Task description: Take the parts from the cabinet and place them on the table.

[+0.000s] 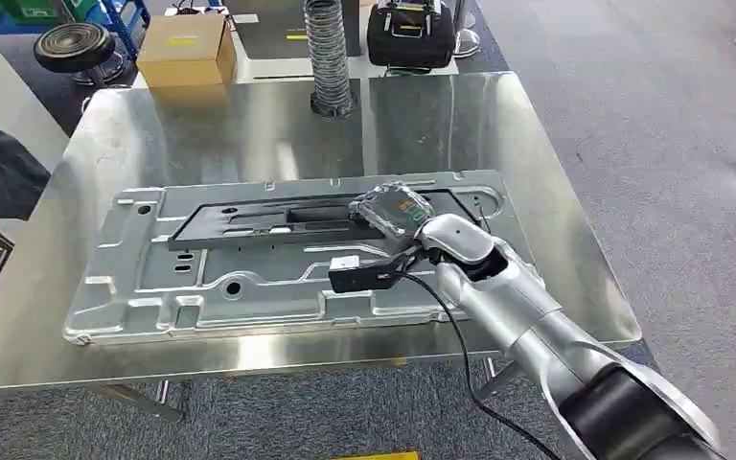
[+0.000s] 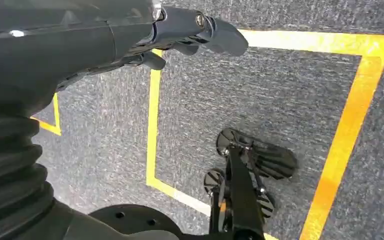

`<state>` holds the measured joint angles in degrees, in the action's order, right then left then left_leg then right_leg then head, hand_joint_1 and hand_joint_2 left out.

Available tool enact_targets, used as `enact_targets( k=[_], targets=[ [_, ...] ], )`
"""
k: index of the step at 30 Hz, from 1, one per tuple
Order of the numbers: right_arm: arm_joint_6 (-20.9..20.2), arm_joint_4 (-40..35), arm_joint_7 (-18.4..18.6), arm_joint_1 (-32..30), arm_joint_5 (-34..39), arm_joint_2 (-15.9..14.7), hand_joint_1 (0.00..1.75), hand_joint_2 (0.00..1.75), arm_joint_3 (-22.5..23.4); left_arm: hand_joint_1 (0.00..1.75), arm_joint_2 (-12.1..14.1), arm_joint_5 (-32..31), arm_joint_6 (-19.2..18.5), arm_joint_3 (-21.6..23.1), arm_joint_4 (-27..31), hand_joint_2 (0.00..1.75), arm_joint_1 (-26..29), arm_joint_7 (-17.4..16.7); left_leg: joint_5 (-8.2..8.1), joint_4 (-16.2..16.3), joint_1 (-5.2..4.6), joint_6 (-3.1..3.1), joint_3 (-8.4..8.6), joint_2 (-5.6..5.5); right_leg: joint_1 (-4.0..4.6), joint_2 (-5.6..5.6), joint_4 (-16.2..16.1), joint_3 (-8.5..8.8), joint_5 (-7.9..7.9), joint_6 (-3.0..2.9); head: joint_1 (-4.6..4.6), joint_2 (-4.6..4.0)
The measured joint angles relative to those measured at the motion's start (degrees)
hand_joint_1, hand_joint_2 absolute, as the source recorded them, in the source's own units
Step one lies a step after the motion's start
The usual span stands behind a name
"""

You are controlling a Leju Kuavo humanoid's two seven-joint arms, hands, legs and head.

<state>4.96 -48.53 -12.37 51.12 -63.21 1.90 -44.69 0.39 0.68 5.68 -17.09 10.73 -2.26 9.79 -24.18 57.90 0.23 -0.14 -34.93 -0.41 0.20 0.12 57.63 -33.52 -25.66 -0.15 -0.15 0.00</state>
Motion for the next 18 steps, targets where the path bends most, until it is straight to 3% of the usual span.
enact_targets(
  k=[2, 3, 5, 6, 7, 8, 10, 11, 12, 15, 16, 17, 18],
  targets=[
    [-0.1, 2.4, 0.2, 0.9, -0.2, 1.5, 1.75, 1.75, -0.9, 0.0, 0.0, -0.2, -0.1, 0.1, 0.0, 1.75, 0.0, 0.0, 0.3, -0.6, 0.48, 0.53, 0.39, 0.08, -0.03, -0.04, 1.6, -0.65, -1.36, 0.73, 0.02, 0.0],
    [-0.1, 3.5, 0.3, 1.4, -0.2, 2.2, 1.75, 1.75, -1.4, 0.0, 0.0, -0.4, -0.2, 0.1, 0.0, 1.75, 0.0, 0.2, 0.23, -0.6, 0.49, 0.85, 0.37, 0.15, -0.15, -0.03, 4.9, -2.26, -3.21, 1.04, 0.22, 0.0],
    [0.1, 6.1, 0.4, 1.9, -0.2, 3.2, 1.75, 1.75, -2.1, 0.0, 0.0, -0.8, -0.5, 0.1, 0.0, 1.75, -0.1, 0.6, 0.14, -0.6, 0.48, 0.99, 0.39, 0.14, -0.49, -0.04, 15.2, -7.45, -7.34, 1.53, 0.22, 0.0],
    [0.2, 7.2, 0.4, 1.9, -0.2, 3.5, 1.75, 1.75, -2.5, 0.0, 0.0, -0.9, -0.7, 0.1, 0.0, 1.75, -0.1, 0.7, 0.1, -0.6, 0.48, 1.02, 0.4, 0.1, -0.59, -0.04, 18.4, -9.3, -7.9, 1.67, 0.24, 0.0],
    [0.4, 8.5, 0.4, 1.9, -0.2, 3.9, 1.75, 1.75, -2.8, 0.0, 0.0, -1.1, -0.8, 0.1, 0.0, 1.75, -0.1, 0.9, 0.05, -0.5, 0.49, 1.06, 0.45, 0.05, -0.71, -0.05, 18.9, -9.91, -7.21, 1.73, 0.22, 0.0],
    [0.6, 9.5, 0.4, 1.9, -0.2, 4.1, 1.75, 1.75, -3.0, 0.0, 0.0, -1.1, -1.0, 0.1, 0.0, 1.75, 0.0, 1.0, -0.04, -0.5, 0.49, 1.01, 0.54, -0.04, -0.82, -0.05, 16.5, -9.08, -5.22, 1.66, 0.26, 0.0],
    [1.4, 11.5, 0.3, 2.6, 0.1, 4.9, 1.75, 1.75, -3.3, 0.0, 0.0, -1.2, -1.5, 0.1, 0.0, 1.75, 0.0, 1.3, -0.33, -0.3, 0.47, 0.68, 0.81, -0.1, -0.82, -0.07, 6.0, -4.39, 0.34, 1.16, 0.24, 0.0],
    [1.8, 12.6, 0.2, 3.0, 0.3, 5.2, 1.75, 1.75, -3.3, 0.0, 0.0, -1.2, -1.7, 0.1, 0.0, 1.75, 0.0, 1.6, -0.45, -0.3, 0.47, 0.5, 0.84, -0.09, -0.72, -0.13, 1.6, -2.37, 1.91, 0.76, 0.24, 0.0],
    [2.2, 13.7, 0.2, 3.5, 0.3, 5.4, 1.75, 1.75, -3.4, 0.0, 0.0, -1.3, -2.0, 0.1, 0.0, 1.75, 0.0, 1.8, -0.65, 0.1, 0.01, 0.15, 0.61, -0.09, -0.29, -0.16, 0.3, -1.99, 1.4, 0.53, 0.15, 0.0],
    [3.3, 16.4, 0.2, 3.7, 0.6, 6.2, 1.75, 1.75, -3.5, 0.0, 0.0, -1.8, -2.4, 0.1, 0.0, 1.75, 0.0, 2.3, -0.5, -0.5, 0.39, -0.68, 0.88, -0.07, 0.02, -0.1, 0.4, -2.04, 1.39, -0.23, 0.22, 0.0],
    [3.6, 16.9, 0.3, 3.9, 0.6, 6.3, 1.75, 1.75, -3.5, 0.0, 0.0, -1.8, -2.6, 0.1, 0.0, 1.75, -0.1, 2.6, -0.62, -0.6, 0.1, -1.1, 1.1, -0.06, -0.44, -0.08, -0.2, -1.72, 1.64, -0.64, 0.13, 0.0],
    [3.7, 17.4, 0.6, 4.0, 0.4, 6.9, 1.75, 1.75, -3.5, 0.0, -0.1, -1.9, -2.9, 0.1, 0.0, 1.75, 0.1, 2.9, -1.37, 0.4, 0.41, -1.22, 0.89, -0.04, -0.59, -0.21, -0.8, -1.15, 1.88, -0.91, 0.15, 0.0],
    [3.8, 18.4, 1.1, 4.2, 0.4, 6.8, 0.0, 0.0, -3.4, 0.0, -0.1, -2.0, -3.2, 0.2, 0.0, 1.75, 0.2, 3.3, -3.46, 3.4, 0.46, -1.37, -0.44, 0.04, -0.65, -0.34, -0.9, -0.96, 1.9, -1.3, -0.11, 0.0]
  ],
)
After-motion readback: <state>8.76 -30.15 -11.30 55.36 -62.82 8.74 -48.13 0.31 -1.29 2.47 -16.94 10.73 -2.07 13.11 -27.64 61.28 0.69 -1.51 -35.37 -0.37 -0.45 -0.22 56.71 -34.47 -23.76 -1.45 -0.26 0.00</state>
